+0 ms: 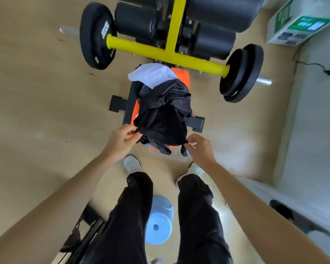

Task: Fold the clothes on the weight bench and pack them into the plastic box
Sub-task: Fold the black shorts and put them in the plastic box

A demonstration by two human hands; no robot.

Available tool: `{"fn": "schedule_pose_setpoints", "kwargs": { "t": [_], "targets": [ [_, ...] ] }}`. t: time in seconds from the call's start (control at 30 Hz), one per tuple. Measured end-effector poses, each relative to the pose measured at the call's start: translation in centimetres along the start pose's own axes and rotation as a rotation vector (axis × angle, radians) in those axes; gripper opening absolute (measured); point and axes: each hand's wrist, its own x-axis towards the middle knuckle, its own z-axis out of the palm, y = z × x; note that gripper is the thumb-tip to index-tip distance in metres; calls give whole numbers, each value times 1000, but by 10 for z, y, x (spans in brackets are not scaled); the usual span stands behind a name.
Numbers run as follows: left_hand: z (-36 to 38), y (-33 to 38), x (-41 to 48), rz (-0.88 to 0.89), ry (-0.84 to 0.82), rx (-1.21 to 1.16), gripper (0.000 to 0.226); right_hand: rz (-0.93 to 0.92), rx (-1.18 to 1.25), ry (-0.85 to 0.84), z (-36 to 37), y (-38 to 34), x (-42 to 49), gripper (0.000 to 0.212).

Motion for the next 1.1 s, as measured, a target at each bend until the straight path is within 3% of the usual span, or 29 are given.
{"fn": "schedule_pose_setpoints", "kwargs": {
  "t": [0.13, 0.23, 0.33, 0.5, 0.63, 0.77, 0.87, 1.0, 1.1],
  "targets": [
    [-8, -11, -26, -136, 37, -86, 13, 24, 37, -11, -13, -3, -12, 9],
    [-1, -28, -31, -234, 178, -4, 15, 4, -41, -146, -13, 0, 9, 20],
    [16, -46, -13, -322, 256, 132, 14, -109, -11, -118, 0, 3, 51, 33],
    [41, -69, 38, -320, 263, 200, 26, -389, -72, -35, 36, 6, 131, 70],
    [69, -63, 84, 34, 460, 334, 39, -457, -57, 91, 62, 16, 167, 57],
    [94, -50, 140, 443, 434, 552, 55, -605, 61, 289, 66, 27, 181, 25],
    [108, -46, 174, 563, 366, 820, 70, -720, 62, 351, 62, 38, 191, 12],
    [109, -49, 189, 751, 400, 802, 37, -808, -37, 368, 45, 45, 203, 21],
    [106, -39, 181, 836, 385, 608, 20, -803, 22, 143, 16, 49, 211, 21]
  ]
}}
